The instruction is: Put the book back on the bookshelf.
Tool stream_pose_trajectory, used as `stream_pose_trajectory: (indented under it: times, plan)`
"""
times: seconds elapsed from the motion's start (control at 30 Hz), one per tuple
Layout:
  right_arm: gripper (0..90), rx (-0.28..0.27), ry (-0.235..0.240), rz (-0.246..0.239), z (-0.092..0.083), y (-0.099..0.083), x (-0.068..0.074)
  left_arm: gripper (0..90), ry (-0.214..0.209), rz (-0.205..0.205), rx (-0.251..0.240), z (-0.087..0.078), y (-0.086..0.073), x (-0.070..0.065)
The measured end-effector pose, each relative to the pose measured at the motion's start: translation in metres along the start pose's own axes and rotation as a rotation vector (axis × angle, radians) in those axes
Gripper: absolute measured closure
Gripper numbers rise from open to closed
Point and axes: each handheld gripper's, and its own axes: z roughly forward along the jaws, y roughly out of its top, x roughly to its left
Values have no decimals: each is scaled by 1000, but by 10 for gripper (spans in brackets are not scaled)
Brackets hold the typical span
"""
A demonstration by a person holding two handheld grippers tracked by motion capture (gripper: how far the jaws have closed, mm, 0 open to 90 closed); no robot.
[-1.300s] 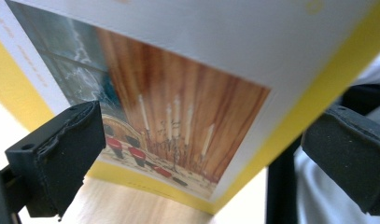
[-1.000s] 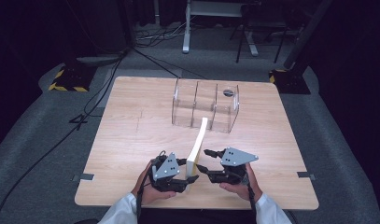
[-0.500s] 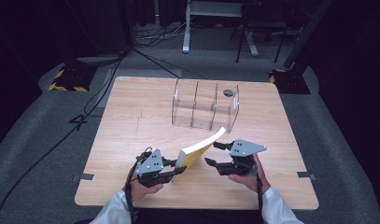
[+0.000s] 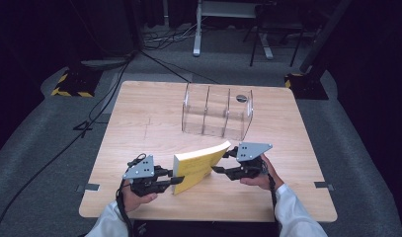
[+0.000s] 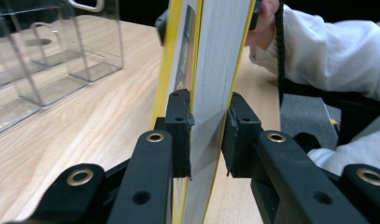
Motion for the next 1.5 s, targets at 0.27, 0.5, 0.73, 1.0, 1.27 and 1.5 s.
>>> stream_pose_trajectory:
  times: [0.27, 0.5, 0.73, 1.0, 1.27, 1.5]
  plan:
    - [712, -31, 76, -24, 0, -1, -3, 700, 57, -50, 13, -1, -3, 19]
    - [759, -25, 87, -30, -17, -7, 7, 712, 3, -41, 9, 14, 3, 20]
    - [615, -37, 113, -23, -33, -13, 14, 726, -67, 10, 22, 40, 14, 13]
    - [609, -58, 95, 40, -29, -26, 6, 728, -82, 7, 20, 54, 18, 21]
    - [736, -37, 32, 39, -26, -24, 10, 691, -67, -1, 24, 55, 17, 22]
    - [761, -41, -13, 39, -26, -24, 19, 456, 34, -13, 87, 58, 16, 24]
